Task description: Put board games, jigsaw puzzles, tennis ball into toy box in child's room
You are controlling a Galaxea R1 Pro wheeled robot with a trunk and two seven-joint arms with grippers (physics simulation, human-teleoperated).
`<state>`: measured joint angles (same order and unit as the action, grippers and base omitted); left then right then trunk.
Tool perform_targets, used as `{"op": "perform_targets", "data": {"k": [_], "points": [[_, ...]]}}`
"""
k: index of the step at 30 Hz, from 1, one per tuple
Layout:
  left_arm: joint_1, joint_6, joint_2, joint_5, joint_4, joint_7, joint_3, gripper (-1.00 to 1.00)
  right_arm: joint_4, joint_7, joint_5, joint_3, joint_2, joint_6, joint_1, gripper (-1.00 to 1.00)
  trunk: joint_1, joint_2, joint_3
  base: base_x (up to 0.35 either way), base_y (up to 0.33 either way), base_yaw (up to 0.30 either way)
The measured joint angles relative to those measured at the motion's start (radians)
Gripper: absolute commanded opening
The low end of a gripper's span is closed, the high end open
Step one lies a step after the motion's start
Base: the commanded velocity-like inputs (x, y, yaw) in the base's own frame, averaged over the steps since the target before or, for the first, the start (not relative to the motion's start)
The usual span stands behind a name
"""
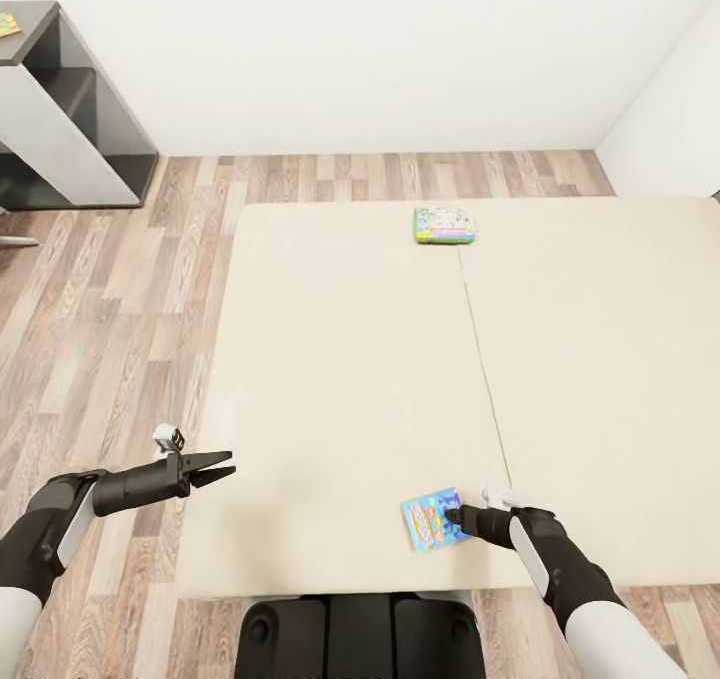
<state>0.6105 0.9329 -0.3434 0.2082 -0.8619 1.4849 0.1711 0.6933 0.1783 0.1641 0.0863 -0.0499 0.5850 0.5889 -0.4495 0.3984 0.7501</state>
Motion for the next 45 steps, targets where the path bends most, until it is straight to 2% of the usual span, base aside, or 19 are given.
{"op": "perform_targets", "data": {"k": [13, 21, 29, 45], "points": [[0.000, 0.000, 0.000, 0.000, 0.000, -0.001, -0.001, 1.00, 0.001, 0.003, 0.001, 0.000, 0.005, -0.018, 0.000, 1.00, 0.000, 0.000, 0.021, 0.000, 0.000, 0.000], [0.000, 0.000, 0.000, 0.000, 0.000, -0.001, -0.002, 1.00, 0.004, 0.033, 0.001, 0.000, 0.007, -0.033, 0.000, 1.00, 0.000, 0.000, 0.033, 0.000, 0.000, 0.004], [0.000, 0.000, 0.000, 0.000, 0.000, 0.000, -0.002, 1.00, 0.008, 0.076, -0.001, 0.000, 0.007, -0.037, 0.000, 1.00, 0.000, 0.000, 0.036, 0.000, 0.000, 0.001], [0.000, 0.000, 0.000, 0.000, 0.000, 0.000, -0.002, 1.00, 0.008, 0.085, -0.001, 0.000, 0.008, -0.038, 0.000, 1.00, 0.000, 0.000, 0.036, 0.000, 0.000, 0.000]]}}
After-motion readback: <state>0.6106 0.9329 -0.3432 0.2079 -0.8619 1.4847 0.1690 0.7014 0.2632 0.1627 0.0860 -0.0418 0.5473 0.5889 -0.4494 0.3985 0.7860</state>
